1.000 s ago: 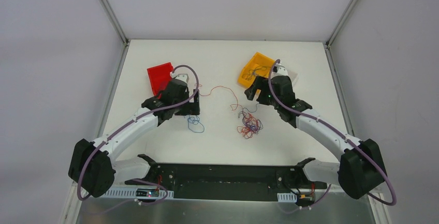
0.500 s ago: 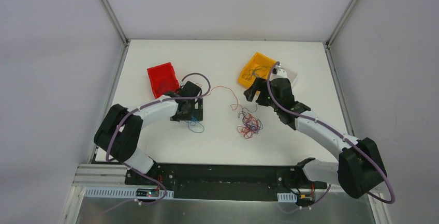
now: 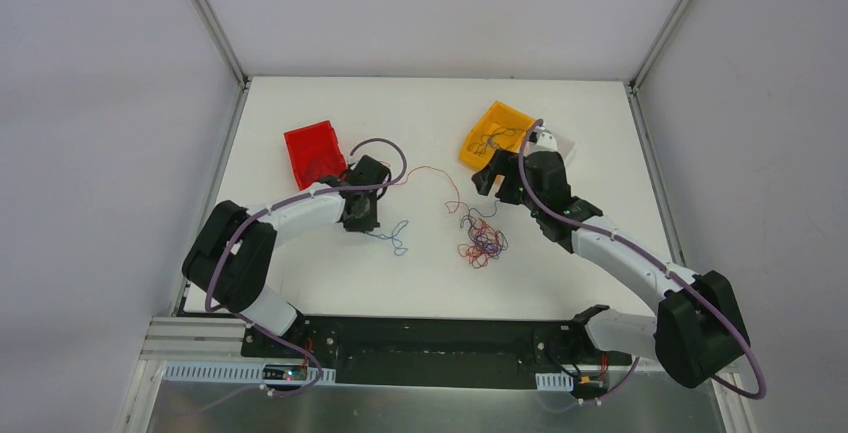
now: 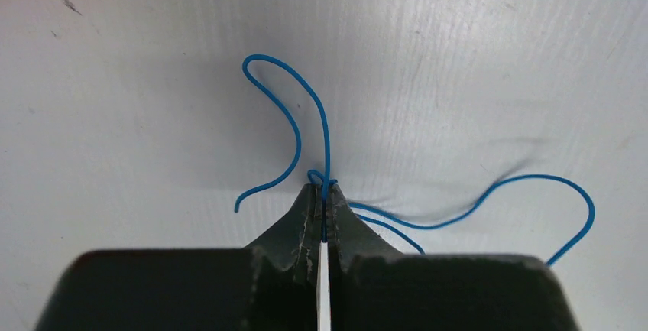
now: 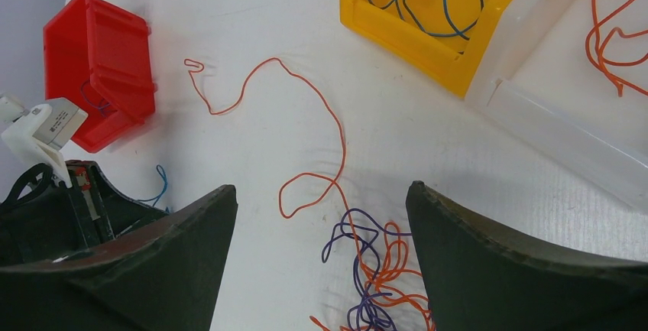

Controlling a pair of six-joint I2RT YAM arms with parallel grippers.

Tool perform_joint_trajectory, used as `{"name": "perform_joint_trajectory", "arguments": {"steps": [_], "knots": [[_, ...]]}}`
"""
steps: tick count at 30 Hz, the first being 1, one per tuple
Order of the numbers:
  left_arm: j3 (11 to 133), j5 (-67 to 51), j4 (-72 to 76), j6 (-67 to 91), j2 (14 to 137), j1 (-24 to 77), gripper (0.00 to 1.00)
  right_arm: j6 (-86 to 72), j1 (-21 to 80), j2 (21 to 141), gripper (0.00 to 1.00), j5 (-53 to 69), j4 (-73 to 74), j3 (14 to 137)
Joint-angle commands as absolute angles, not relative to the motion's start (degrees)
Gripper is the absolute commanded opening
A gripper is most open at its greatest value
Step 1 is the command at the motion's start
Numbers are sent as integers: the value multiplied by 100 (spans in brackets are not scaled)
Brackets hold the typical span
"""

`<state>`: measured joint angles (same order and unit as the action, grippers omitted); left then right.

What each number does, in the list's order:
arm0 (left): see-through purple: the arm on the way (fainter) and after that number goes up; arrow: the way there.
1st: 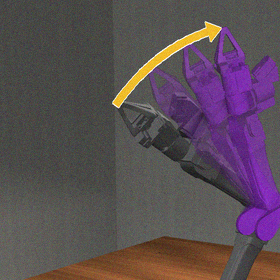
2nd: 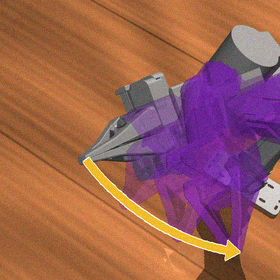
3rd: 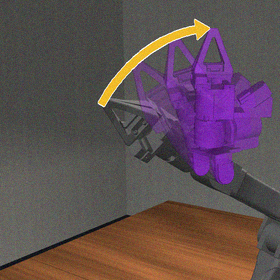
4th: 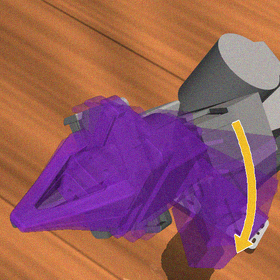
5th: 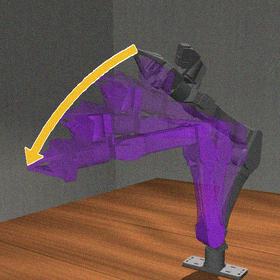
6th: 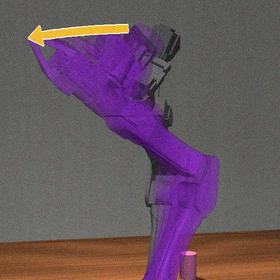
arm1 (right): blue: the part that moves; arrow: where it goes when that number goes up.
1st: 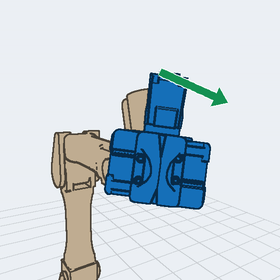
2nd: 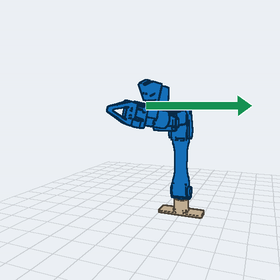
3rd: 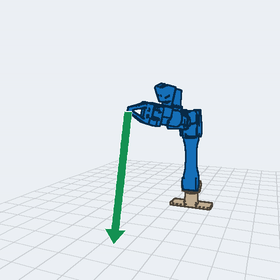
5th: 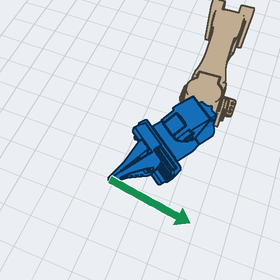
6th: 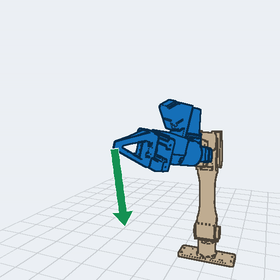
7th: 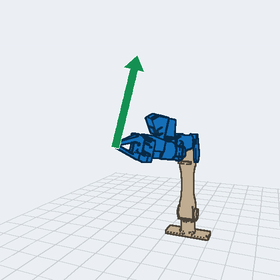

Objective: Untangle the cables

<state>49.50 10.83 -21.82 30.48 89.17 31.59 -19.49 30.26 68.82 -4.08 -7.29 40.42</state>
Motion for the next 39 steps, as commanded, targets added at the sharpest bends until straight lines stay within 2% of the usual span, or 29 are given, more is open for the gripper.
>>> {"name": "perform_joint_trajectory", "arguments": {"steps": [1, 7, 13, 20, 29, 32, 39], "knots": [[5120, 737, -2452, 2945, 8434, 3296, 0, -1951, 3051, 6678, 85, -517, -977, 4007], [6092, 706, -2916, 2708, 8153, 3305, 0, -1959, 3052, 6531, 85, -657, -1007, 3930], [7236, 486, -2944, 2543, 8604, 3305, 0, -1989, 3054, 6333, 84, -941, -1095, 3783], [9005, 179, -2935, 2272, 9589, 3390, 0, -1986, 3049, 6005, 84, -1407, -1182, 3588], [11779, 258, -2805, 1634, 11595, 3483, 0, -2065, 3044, 5262, 83, -2246, -1462, 3107], [12188, 375, -2258, 1378, 12137, 3560, 0, -2115, 3043, 4810, 84, -2661, -1590, 2866], [12136, 747, -135, 467, 12898, 3877, 0, -2180, 3035, 3960, 84, -3389, -1907, 2337]]}}
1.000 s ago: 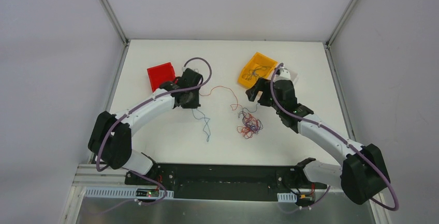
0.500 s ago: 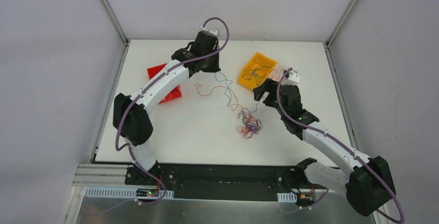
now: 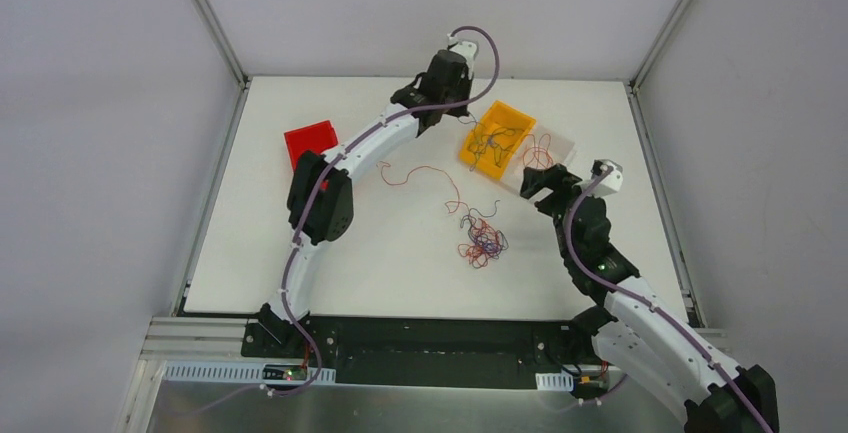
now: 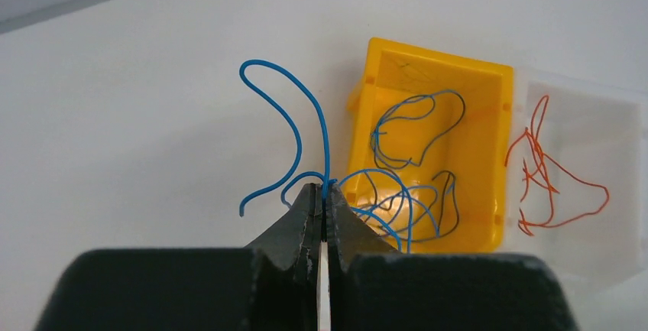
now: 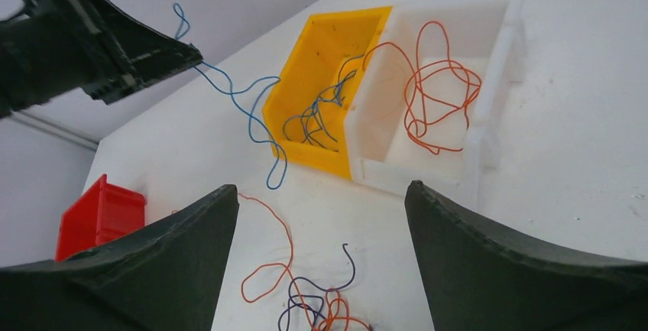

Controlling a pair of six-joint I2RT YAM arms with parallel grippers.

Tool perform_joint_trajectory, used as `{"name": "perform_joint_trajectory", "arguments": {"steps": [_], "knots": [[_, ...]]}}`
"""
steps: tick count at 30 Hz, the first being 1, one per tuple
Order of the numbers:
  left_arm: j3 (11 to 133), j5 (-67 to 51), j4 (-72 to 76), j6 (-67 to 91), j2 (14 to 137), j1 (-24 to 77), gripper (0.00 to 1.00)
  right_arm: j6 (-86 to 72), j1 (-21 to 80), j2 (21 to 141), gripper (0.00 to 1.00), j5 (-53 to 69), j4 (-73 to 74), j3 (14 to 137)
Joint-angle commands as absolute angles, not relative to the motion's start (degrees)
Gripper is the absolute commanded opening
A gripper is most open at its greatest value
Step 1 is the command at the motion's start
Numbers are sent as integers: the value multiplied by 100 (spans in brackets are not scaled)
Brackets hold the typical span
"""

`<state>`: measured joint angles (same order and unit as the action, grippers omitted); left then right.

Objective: Untangle the cables

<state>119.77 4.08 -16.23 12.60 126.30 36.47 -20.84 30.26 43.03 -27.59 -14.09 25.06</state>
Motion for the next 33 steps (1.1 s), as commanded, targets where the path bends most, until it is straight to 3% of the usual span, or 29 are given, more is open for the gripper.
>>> {"name": "perform_joint_trajectory", "arguments": {"steps": [1, 17, 25, 28, 33], "knots": [[12142, 822, 208, 270, 13005, 3945, 0, -2173, 3034, 3901, 84, -3431, -1941, 2294], [12732, 896, 1140, -787, 14025, 4347, 0, -2179, 3002, 3878, 83, -3532, -1999, 2242], [14175, 876, 957, -1195, 14891, 4210, 0, -2180, 2986, 3889, 83, -3507, -2013, 2232], [13677, 704, 914, -982, 14706, 4190, 0, -2172, 2973, 3886, 83, -3517, -2014, 2232], [11848, 425, 1268, -558, 13866, 4283, 0, -2178, 2966, 3847, 83, -3525, -2014, 2215]]}}
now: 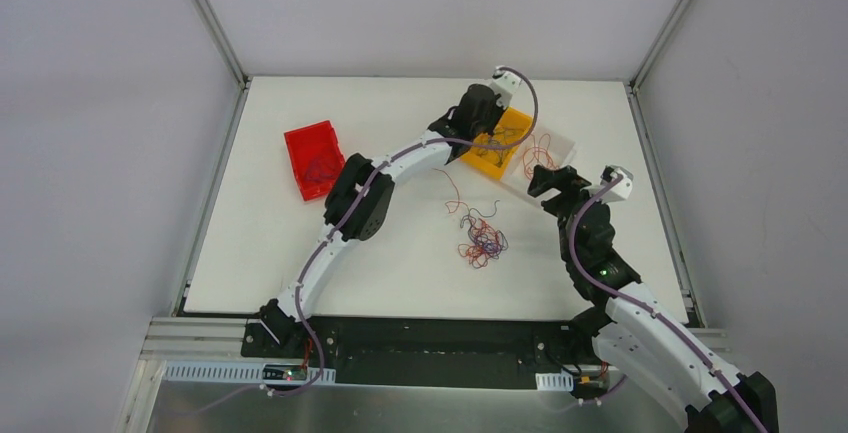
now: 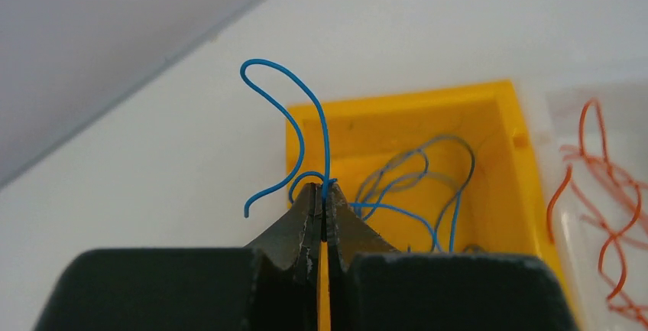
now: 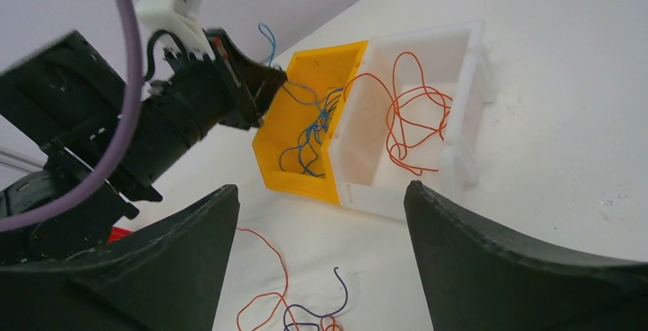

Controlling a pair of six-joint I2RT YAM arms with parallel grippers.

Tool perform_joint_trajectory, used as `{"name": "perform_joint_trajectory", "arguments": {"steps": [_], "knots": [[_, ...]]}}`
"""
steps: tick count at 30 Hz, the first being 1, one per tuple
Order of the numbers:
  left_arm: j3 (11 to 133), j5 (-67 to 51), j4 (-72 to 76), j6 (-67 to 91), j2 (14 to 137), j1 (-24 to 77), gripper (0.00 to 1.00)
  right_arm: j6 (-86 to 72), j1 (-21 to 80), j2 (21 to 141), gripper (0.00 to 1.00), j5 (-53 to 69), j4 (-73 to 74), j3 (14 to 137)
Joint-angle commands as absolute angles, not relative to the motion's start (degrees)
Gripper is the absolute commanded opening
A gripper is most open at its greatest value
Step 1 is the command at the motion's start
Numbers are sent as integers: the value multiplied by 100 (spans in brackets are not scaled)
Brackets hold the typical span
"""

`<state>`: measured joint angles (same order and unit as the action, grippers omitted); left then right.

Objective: Untangle the cables

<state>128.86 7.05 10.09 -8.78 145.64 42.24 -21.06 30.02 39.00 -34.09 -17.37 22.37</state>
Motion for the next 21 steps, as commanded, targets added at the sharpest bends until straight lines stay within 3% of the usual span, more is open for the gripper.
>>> {"name": "perform_joint_trajectory", "arguments": {"steps": [1, 7, 13, 16, 21], "knots": [[11558, 372, 1345, -540, 13728, 4330, 0, -2182, 2962, 3849, 83, -3507, -2015, 2217], [10736, 21, 1251, -411, 13408, 4518, 0, -2220, 2962, 3878, 83, -3441, -2014, 2230], [11846, -357, 37, -21, 13860, 4435, 0, -2198, 2961, 3826, 83, -3418, -2014, 2224], [11906, -316, -155, -22, 13766, 4419, 16, -2178, 2950, 3819, 82, -3414, -2013, 2223], [11949, -60, -243, -61, 13364, 4413, 23, -2187, 2944, 3905, 83, -3394, -2020, 2247]]}}
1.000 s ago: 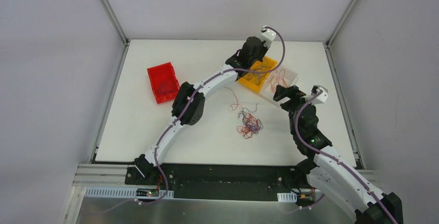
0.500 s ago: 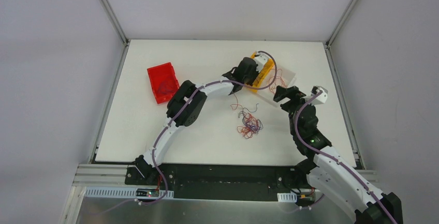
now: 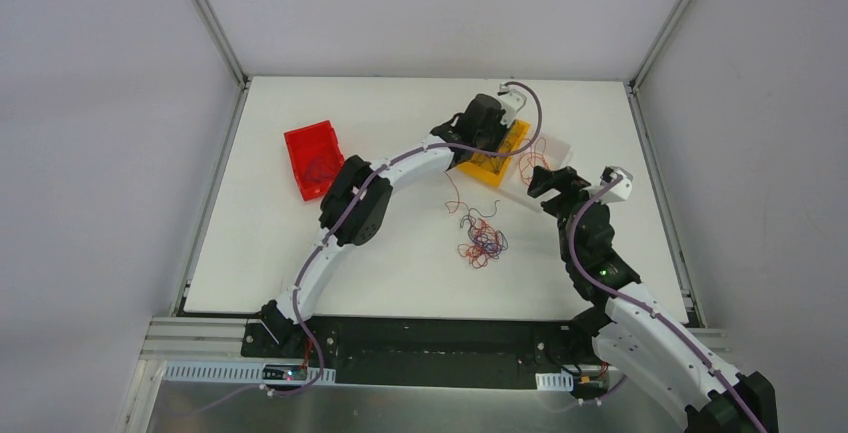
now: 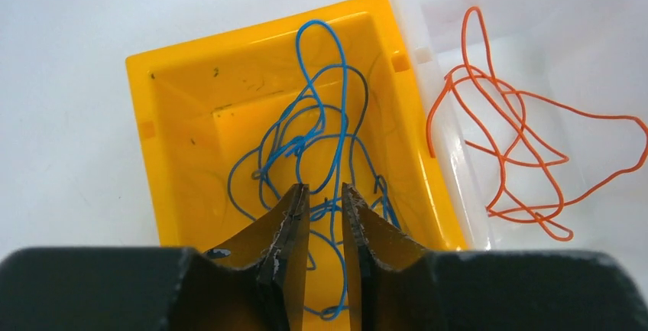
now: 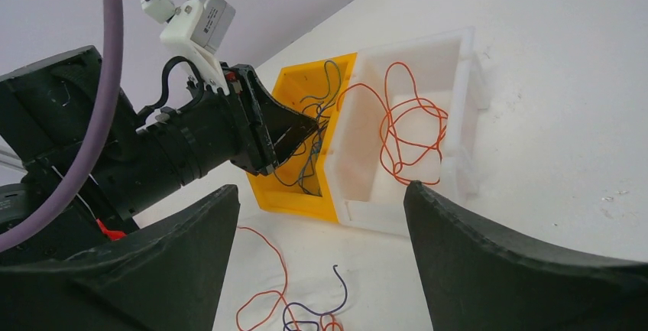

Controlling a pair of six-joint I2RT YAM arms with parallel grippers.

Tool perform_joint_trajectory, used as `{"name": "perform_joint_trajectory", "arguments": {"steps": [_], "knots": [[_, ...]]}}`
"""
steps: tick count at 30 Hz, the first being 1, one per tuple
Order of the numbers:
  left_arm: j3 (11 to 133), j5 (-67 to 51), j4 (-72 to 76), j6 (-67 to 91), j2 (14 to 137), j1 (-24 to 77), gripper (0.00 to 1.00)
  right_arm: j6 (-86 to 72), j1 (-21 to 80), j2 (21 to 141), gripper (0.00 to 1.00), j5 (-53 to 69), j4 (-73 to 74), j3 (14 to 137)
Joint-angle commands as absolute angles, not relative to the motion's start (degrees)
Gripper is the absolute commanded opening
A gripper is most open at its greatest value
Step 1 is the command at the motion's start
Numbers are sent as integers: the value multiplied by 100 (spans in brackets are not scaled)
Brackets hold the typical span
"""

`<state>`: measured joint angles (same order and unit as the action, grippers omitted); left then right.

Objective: Untangle the cables

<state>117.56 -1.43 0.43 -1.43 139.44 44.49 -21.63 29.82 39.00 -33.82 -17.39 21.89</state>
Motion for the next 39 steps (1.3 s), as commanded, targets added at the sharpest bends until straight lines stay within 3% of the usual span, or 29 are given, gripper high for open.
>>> {"name": "perform_joint_trajectory", "arguments": {"steps": [1, 6, 12, 14, 20, 25, 34, 39], "knots": [[11979, -34, -322, -94, 13278, 4406, 25, -2191, 2944, 3918, 82, -3393, -2014, 2250], [11624, -35, -522, -99, 12473, 4396, 38, -2157, 2948, 3955, 83, -3419, -1962, 2282], [10180, 116, -814, -22, 10796, 4403, 73, -2140, 2939, 4193, 82, -3286, -1796, 2444], [9559, 300, -935, 261, 10115, 4395, 82, -2084, 2926, 4323, 87, -3105, -1635, 2588], [7777, 307, -1471, 1211, 8402, 4392, 99, -2256, 2870, 5023, 91, -1893, 430, 3571], [6592, 13, -1463, 1761, 7626, 4388, 99, -2318, 2827, 5280, 89, -892, 1385, 3645], [5980, -1202, -820, 2127, 8168, 4386, 95, -2392, 2793, 5811, 62, 466, 1338, 3464], [6116, -1336, -614, 2171, 8851, 4394, 87, -2413, 2862, 6426, 53, 823, 1323, 3671]]}}
